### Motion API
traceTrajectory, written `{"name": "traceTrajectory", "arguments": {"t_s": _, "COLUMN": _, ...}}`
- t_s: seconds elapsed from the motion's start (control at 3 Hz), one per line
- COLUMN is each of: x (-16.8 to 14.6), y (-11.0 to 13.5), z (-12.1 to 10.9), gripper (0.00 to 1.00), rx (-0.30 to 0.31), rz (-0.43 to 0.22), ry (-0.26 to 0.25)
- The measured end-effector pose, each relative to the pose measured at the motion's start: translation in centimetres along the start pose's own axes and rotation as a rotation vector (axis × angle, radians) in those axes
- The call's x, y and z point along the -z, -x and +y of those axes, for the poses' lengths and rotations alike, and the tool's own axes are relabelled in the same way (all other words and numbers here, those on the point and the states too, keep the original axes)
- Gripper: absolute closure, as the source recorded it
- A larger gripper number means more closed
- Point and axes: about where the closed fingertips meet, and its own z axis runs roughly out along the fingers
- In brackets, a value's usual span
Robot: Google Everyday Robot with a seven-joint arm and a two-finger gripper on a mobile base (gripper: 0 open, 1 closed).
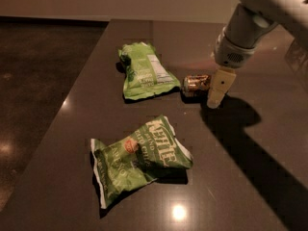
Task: Pick orange can
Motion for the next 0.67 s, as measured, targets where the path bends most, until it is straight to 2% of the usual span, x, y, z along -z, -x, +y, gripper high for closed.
{"name": "traceTrajectory", "arguments": {"t_s": 0.33, "x": -1.9, "y": 0.38, "z": -0.28, "gripper": 0.18, "rx": 0.049, "rz": 0.031, "ry": 0.024}}
{"name": "traceTrajectory", "arguments": {"t_s": 0.67, "x": -2.56, "y": 0.63, "z": -0.37, "gripper": 0.41, "rx": 0.091, "rz": 0.043, "ry": 0.039}}
